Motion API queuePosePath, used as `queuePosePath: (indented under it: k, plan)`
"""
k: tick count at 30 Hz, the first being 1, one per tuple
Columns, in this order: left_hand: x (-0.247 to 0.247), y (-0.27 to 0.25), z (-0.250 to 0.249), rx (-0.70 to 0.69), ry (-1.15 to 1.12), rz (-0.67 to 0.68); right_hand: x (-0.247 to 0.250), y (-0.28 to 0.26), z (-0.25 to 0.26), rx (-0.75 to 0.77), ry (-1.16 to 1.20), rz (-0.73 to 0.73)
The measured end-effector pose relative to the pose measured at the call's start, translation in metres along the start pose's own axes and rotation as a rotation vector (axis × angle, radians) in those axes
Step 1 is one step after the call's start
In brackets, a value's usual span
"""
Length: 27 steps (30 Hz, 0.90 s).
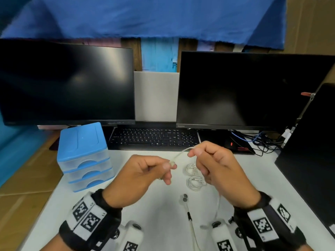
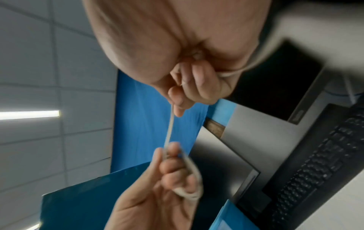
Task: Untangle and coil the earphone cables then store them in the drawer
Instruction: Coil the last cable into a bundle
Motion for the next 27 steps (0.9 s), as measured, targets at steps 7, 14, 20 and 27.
queuePosePath:
  k: [7, 14, 20, 27]
  plan:
    - [0.058, 0.021, -0.024, -0.116, -0.097, -0.264, 0.034, 0.001, 0.029, 0.065, -0.259, 0.121]
    - [0.071, 0.022, -0.017, -0.022, -0.124, -0.208, 0.123, 0.029, 0.078, 0.214, -0.253, -0.134]
    - [0.039, 0.020, -0.005, 0.055, -0.126, -0.120, 0.154, 0.046, 0.062, 0.232, -0.563, -0.234]
    - [-0.013, 0.005, 0.034, 0.350, -0.074, 0.078, 0.039, 0.021, -0.033, 0.030, -0.490, 0.157]
Point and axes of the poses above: each hand's wrist, its own y-axis towards the middle knuckle, its own x-axis out of the back of the hand, z = x × y, the point moved 5 cm from there along y, towards the middle knuckle, and after that the axes turned 12 degrees about -z, right-handed, at the moved point
